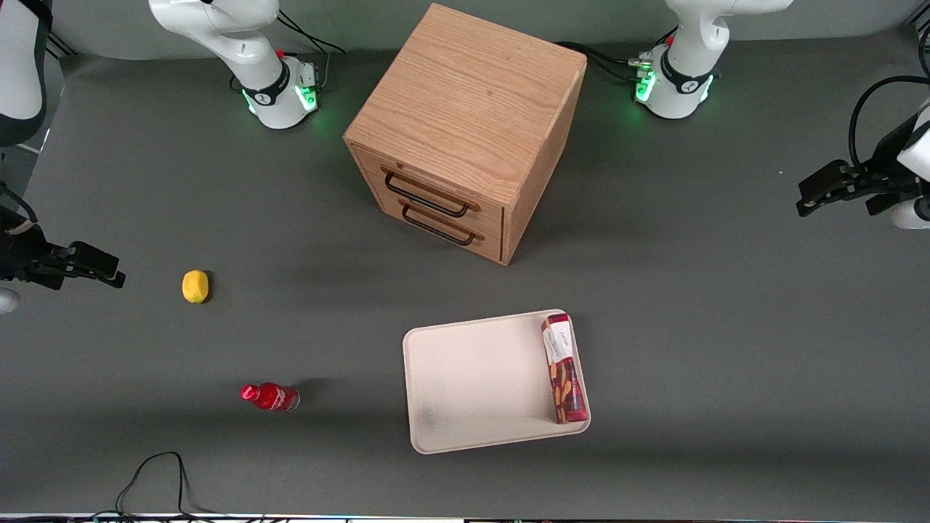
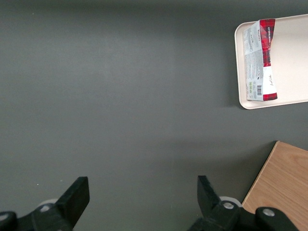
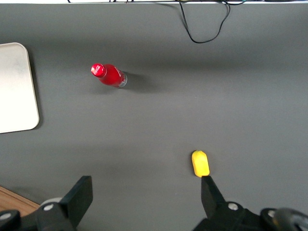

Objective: Place red cookie box on tray

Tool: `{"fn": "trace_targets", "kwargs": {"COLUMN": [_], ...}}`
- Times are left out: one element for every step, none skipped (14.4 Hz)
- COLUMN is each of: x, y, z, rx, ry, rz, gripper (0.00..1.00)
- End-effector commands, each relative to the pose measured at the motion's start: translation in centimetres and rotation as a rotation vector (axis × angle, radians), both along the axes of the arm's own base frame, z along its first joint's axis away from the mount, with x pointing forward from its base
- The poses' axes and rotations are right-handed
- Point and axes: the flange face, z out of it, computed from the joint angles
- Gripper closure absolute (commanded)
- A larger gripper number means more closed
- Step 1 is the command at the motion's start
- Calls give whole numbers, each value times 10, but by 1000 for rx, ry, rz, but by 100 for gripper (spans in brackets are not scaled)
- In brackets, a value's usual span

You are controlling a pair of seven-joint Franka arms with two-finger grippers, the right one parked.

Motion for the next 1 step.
{"fn": "trace_targets", "kwargs": {"x": [-7], "y": [0], "z": [7], "rx": [10], "ry": [3], "rz": [19], "gripper": [0]}}
